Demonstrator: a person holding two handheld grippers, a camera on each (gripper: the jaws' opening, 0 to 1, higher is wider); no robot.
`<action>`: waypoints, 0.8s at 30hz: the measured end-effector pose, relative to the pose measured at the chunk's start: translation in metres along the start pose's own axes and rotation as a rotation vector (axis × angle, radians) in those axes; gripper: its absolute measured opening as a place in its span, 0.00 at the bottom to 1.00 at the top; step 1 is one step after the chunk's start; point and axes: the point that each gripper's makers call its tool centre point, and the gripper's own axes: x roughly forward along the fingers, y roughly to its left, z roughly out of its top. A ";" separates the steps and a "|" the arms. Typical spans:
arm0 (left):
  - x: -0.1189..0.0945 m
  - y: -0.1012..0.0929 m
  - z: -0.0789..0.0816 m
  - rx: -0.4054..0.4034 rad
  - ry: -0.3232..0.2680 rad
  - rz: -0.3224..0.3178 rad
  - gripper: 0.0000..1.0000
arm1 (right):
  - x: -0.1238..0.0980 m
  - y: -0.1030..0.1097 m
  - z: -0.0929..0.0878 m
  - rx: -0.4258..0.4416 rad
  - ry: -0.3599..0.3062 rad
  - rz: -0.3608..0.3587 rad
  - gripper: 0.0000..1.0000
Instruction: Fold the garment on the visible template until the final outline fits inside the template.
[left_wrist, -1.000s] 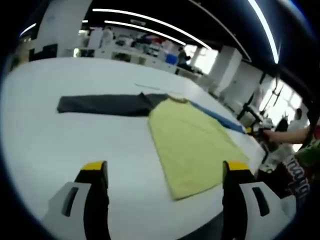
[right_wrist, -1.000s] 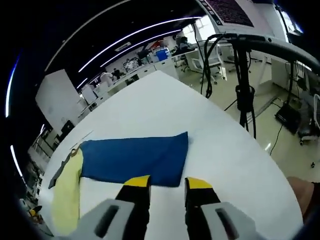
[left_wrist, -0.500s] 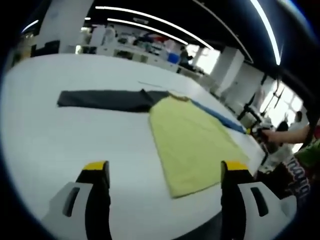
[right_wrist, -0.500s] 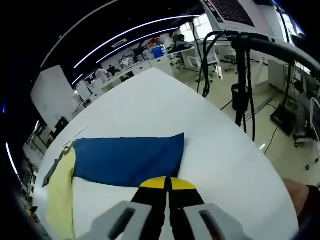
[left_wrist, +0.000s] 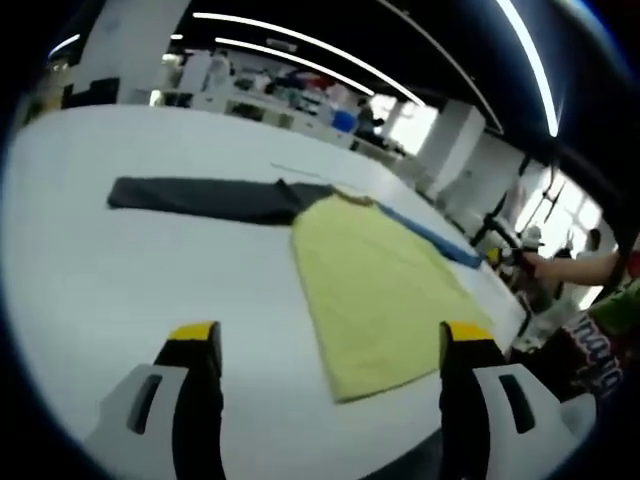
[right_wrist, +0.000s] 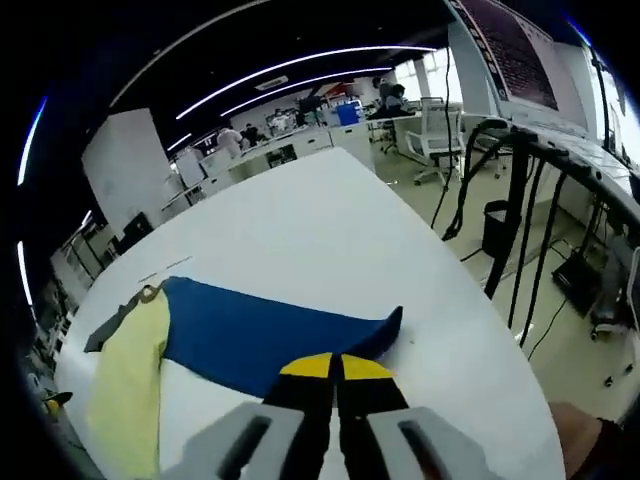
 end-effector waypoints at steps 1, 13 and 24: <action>0.000 0.001 0.000 0.000 -0.001 0.001 0.86 | 0.001 0.004 0.002 -0.004 -0.002 0.003 0.00; -0.002 0.002 -0.002 0.001 -0.031 -0.015 0.84 | 0.021 0.080 0.018 -0.116 -0.001 0.150 0.00; -0.002 0.003 0.008 -0.005 -0.079 -0.030 0.82 | 0.046 0.142 0.024 -0.201 0.027 0.278 0.00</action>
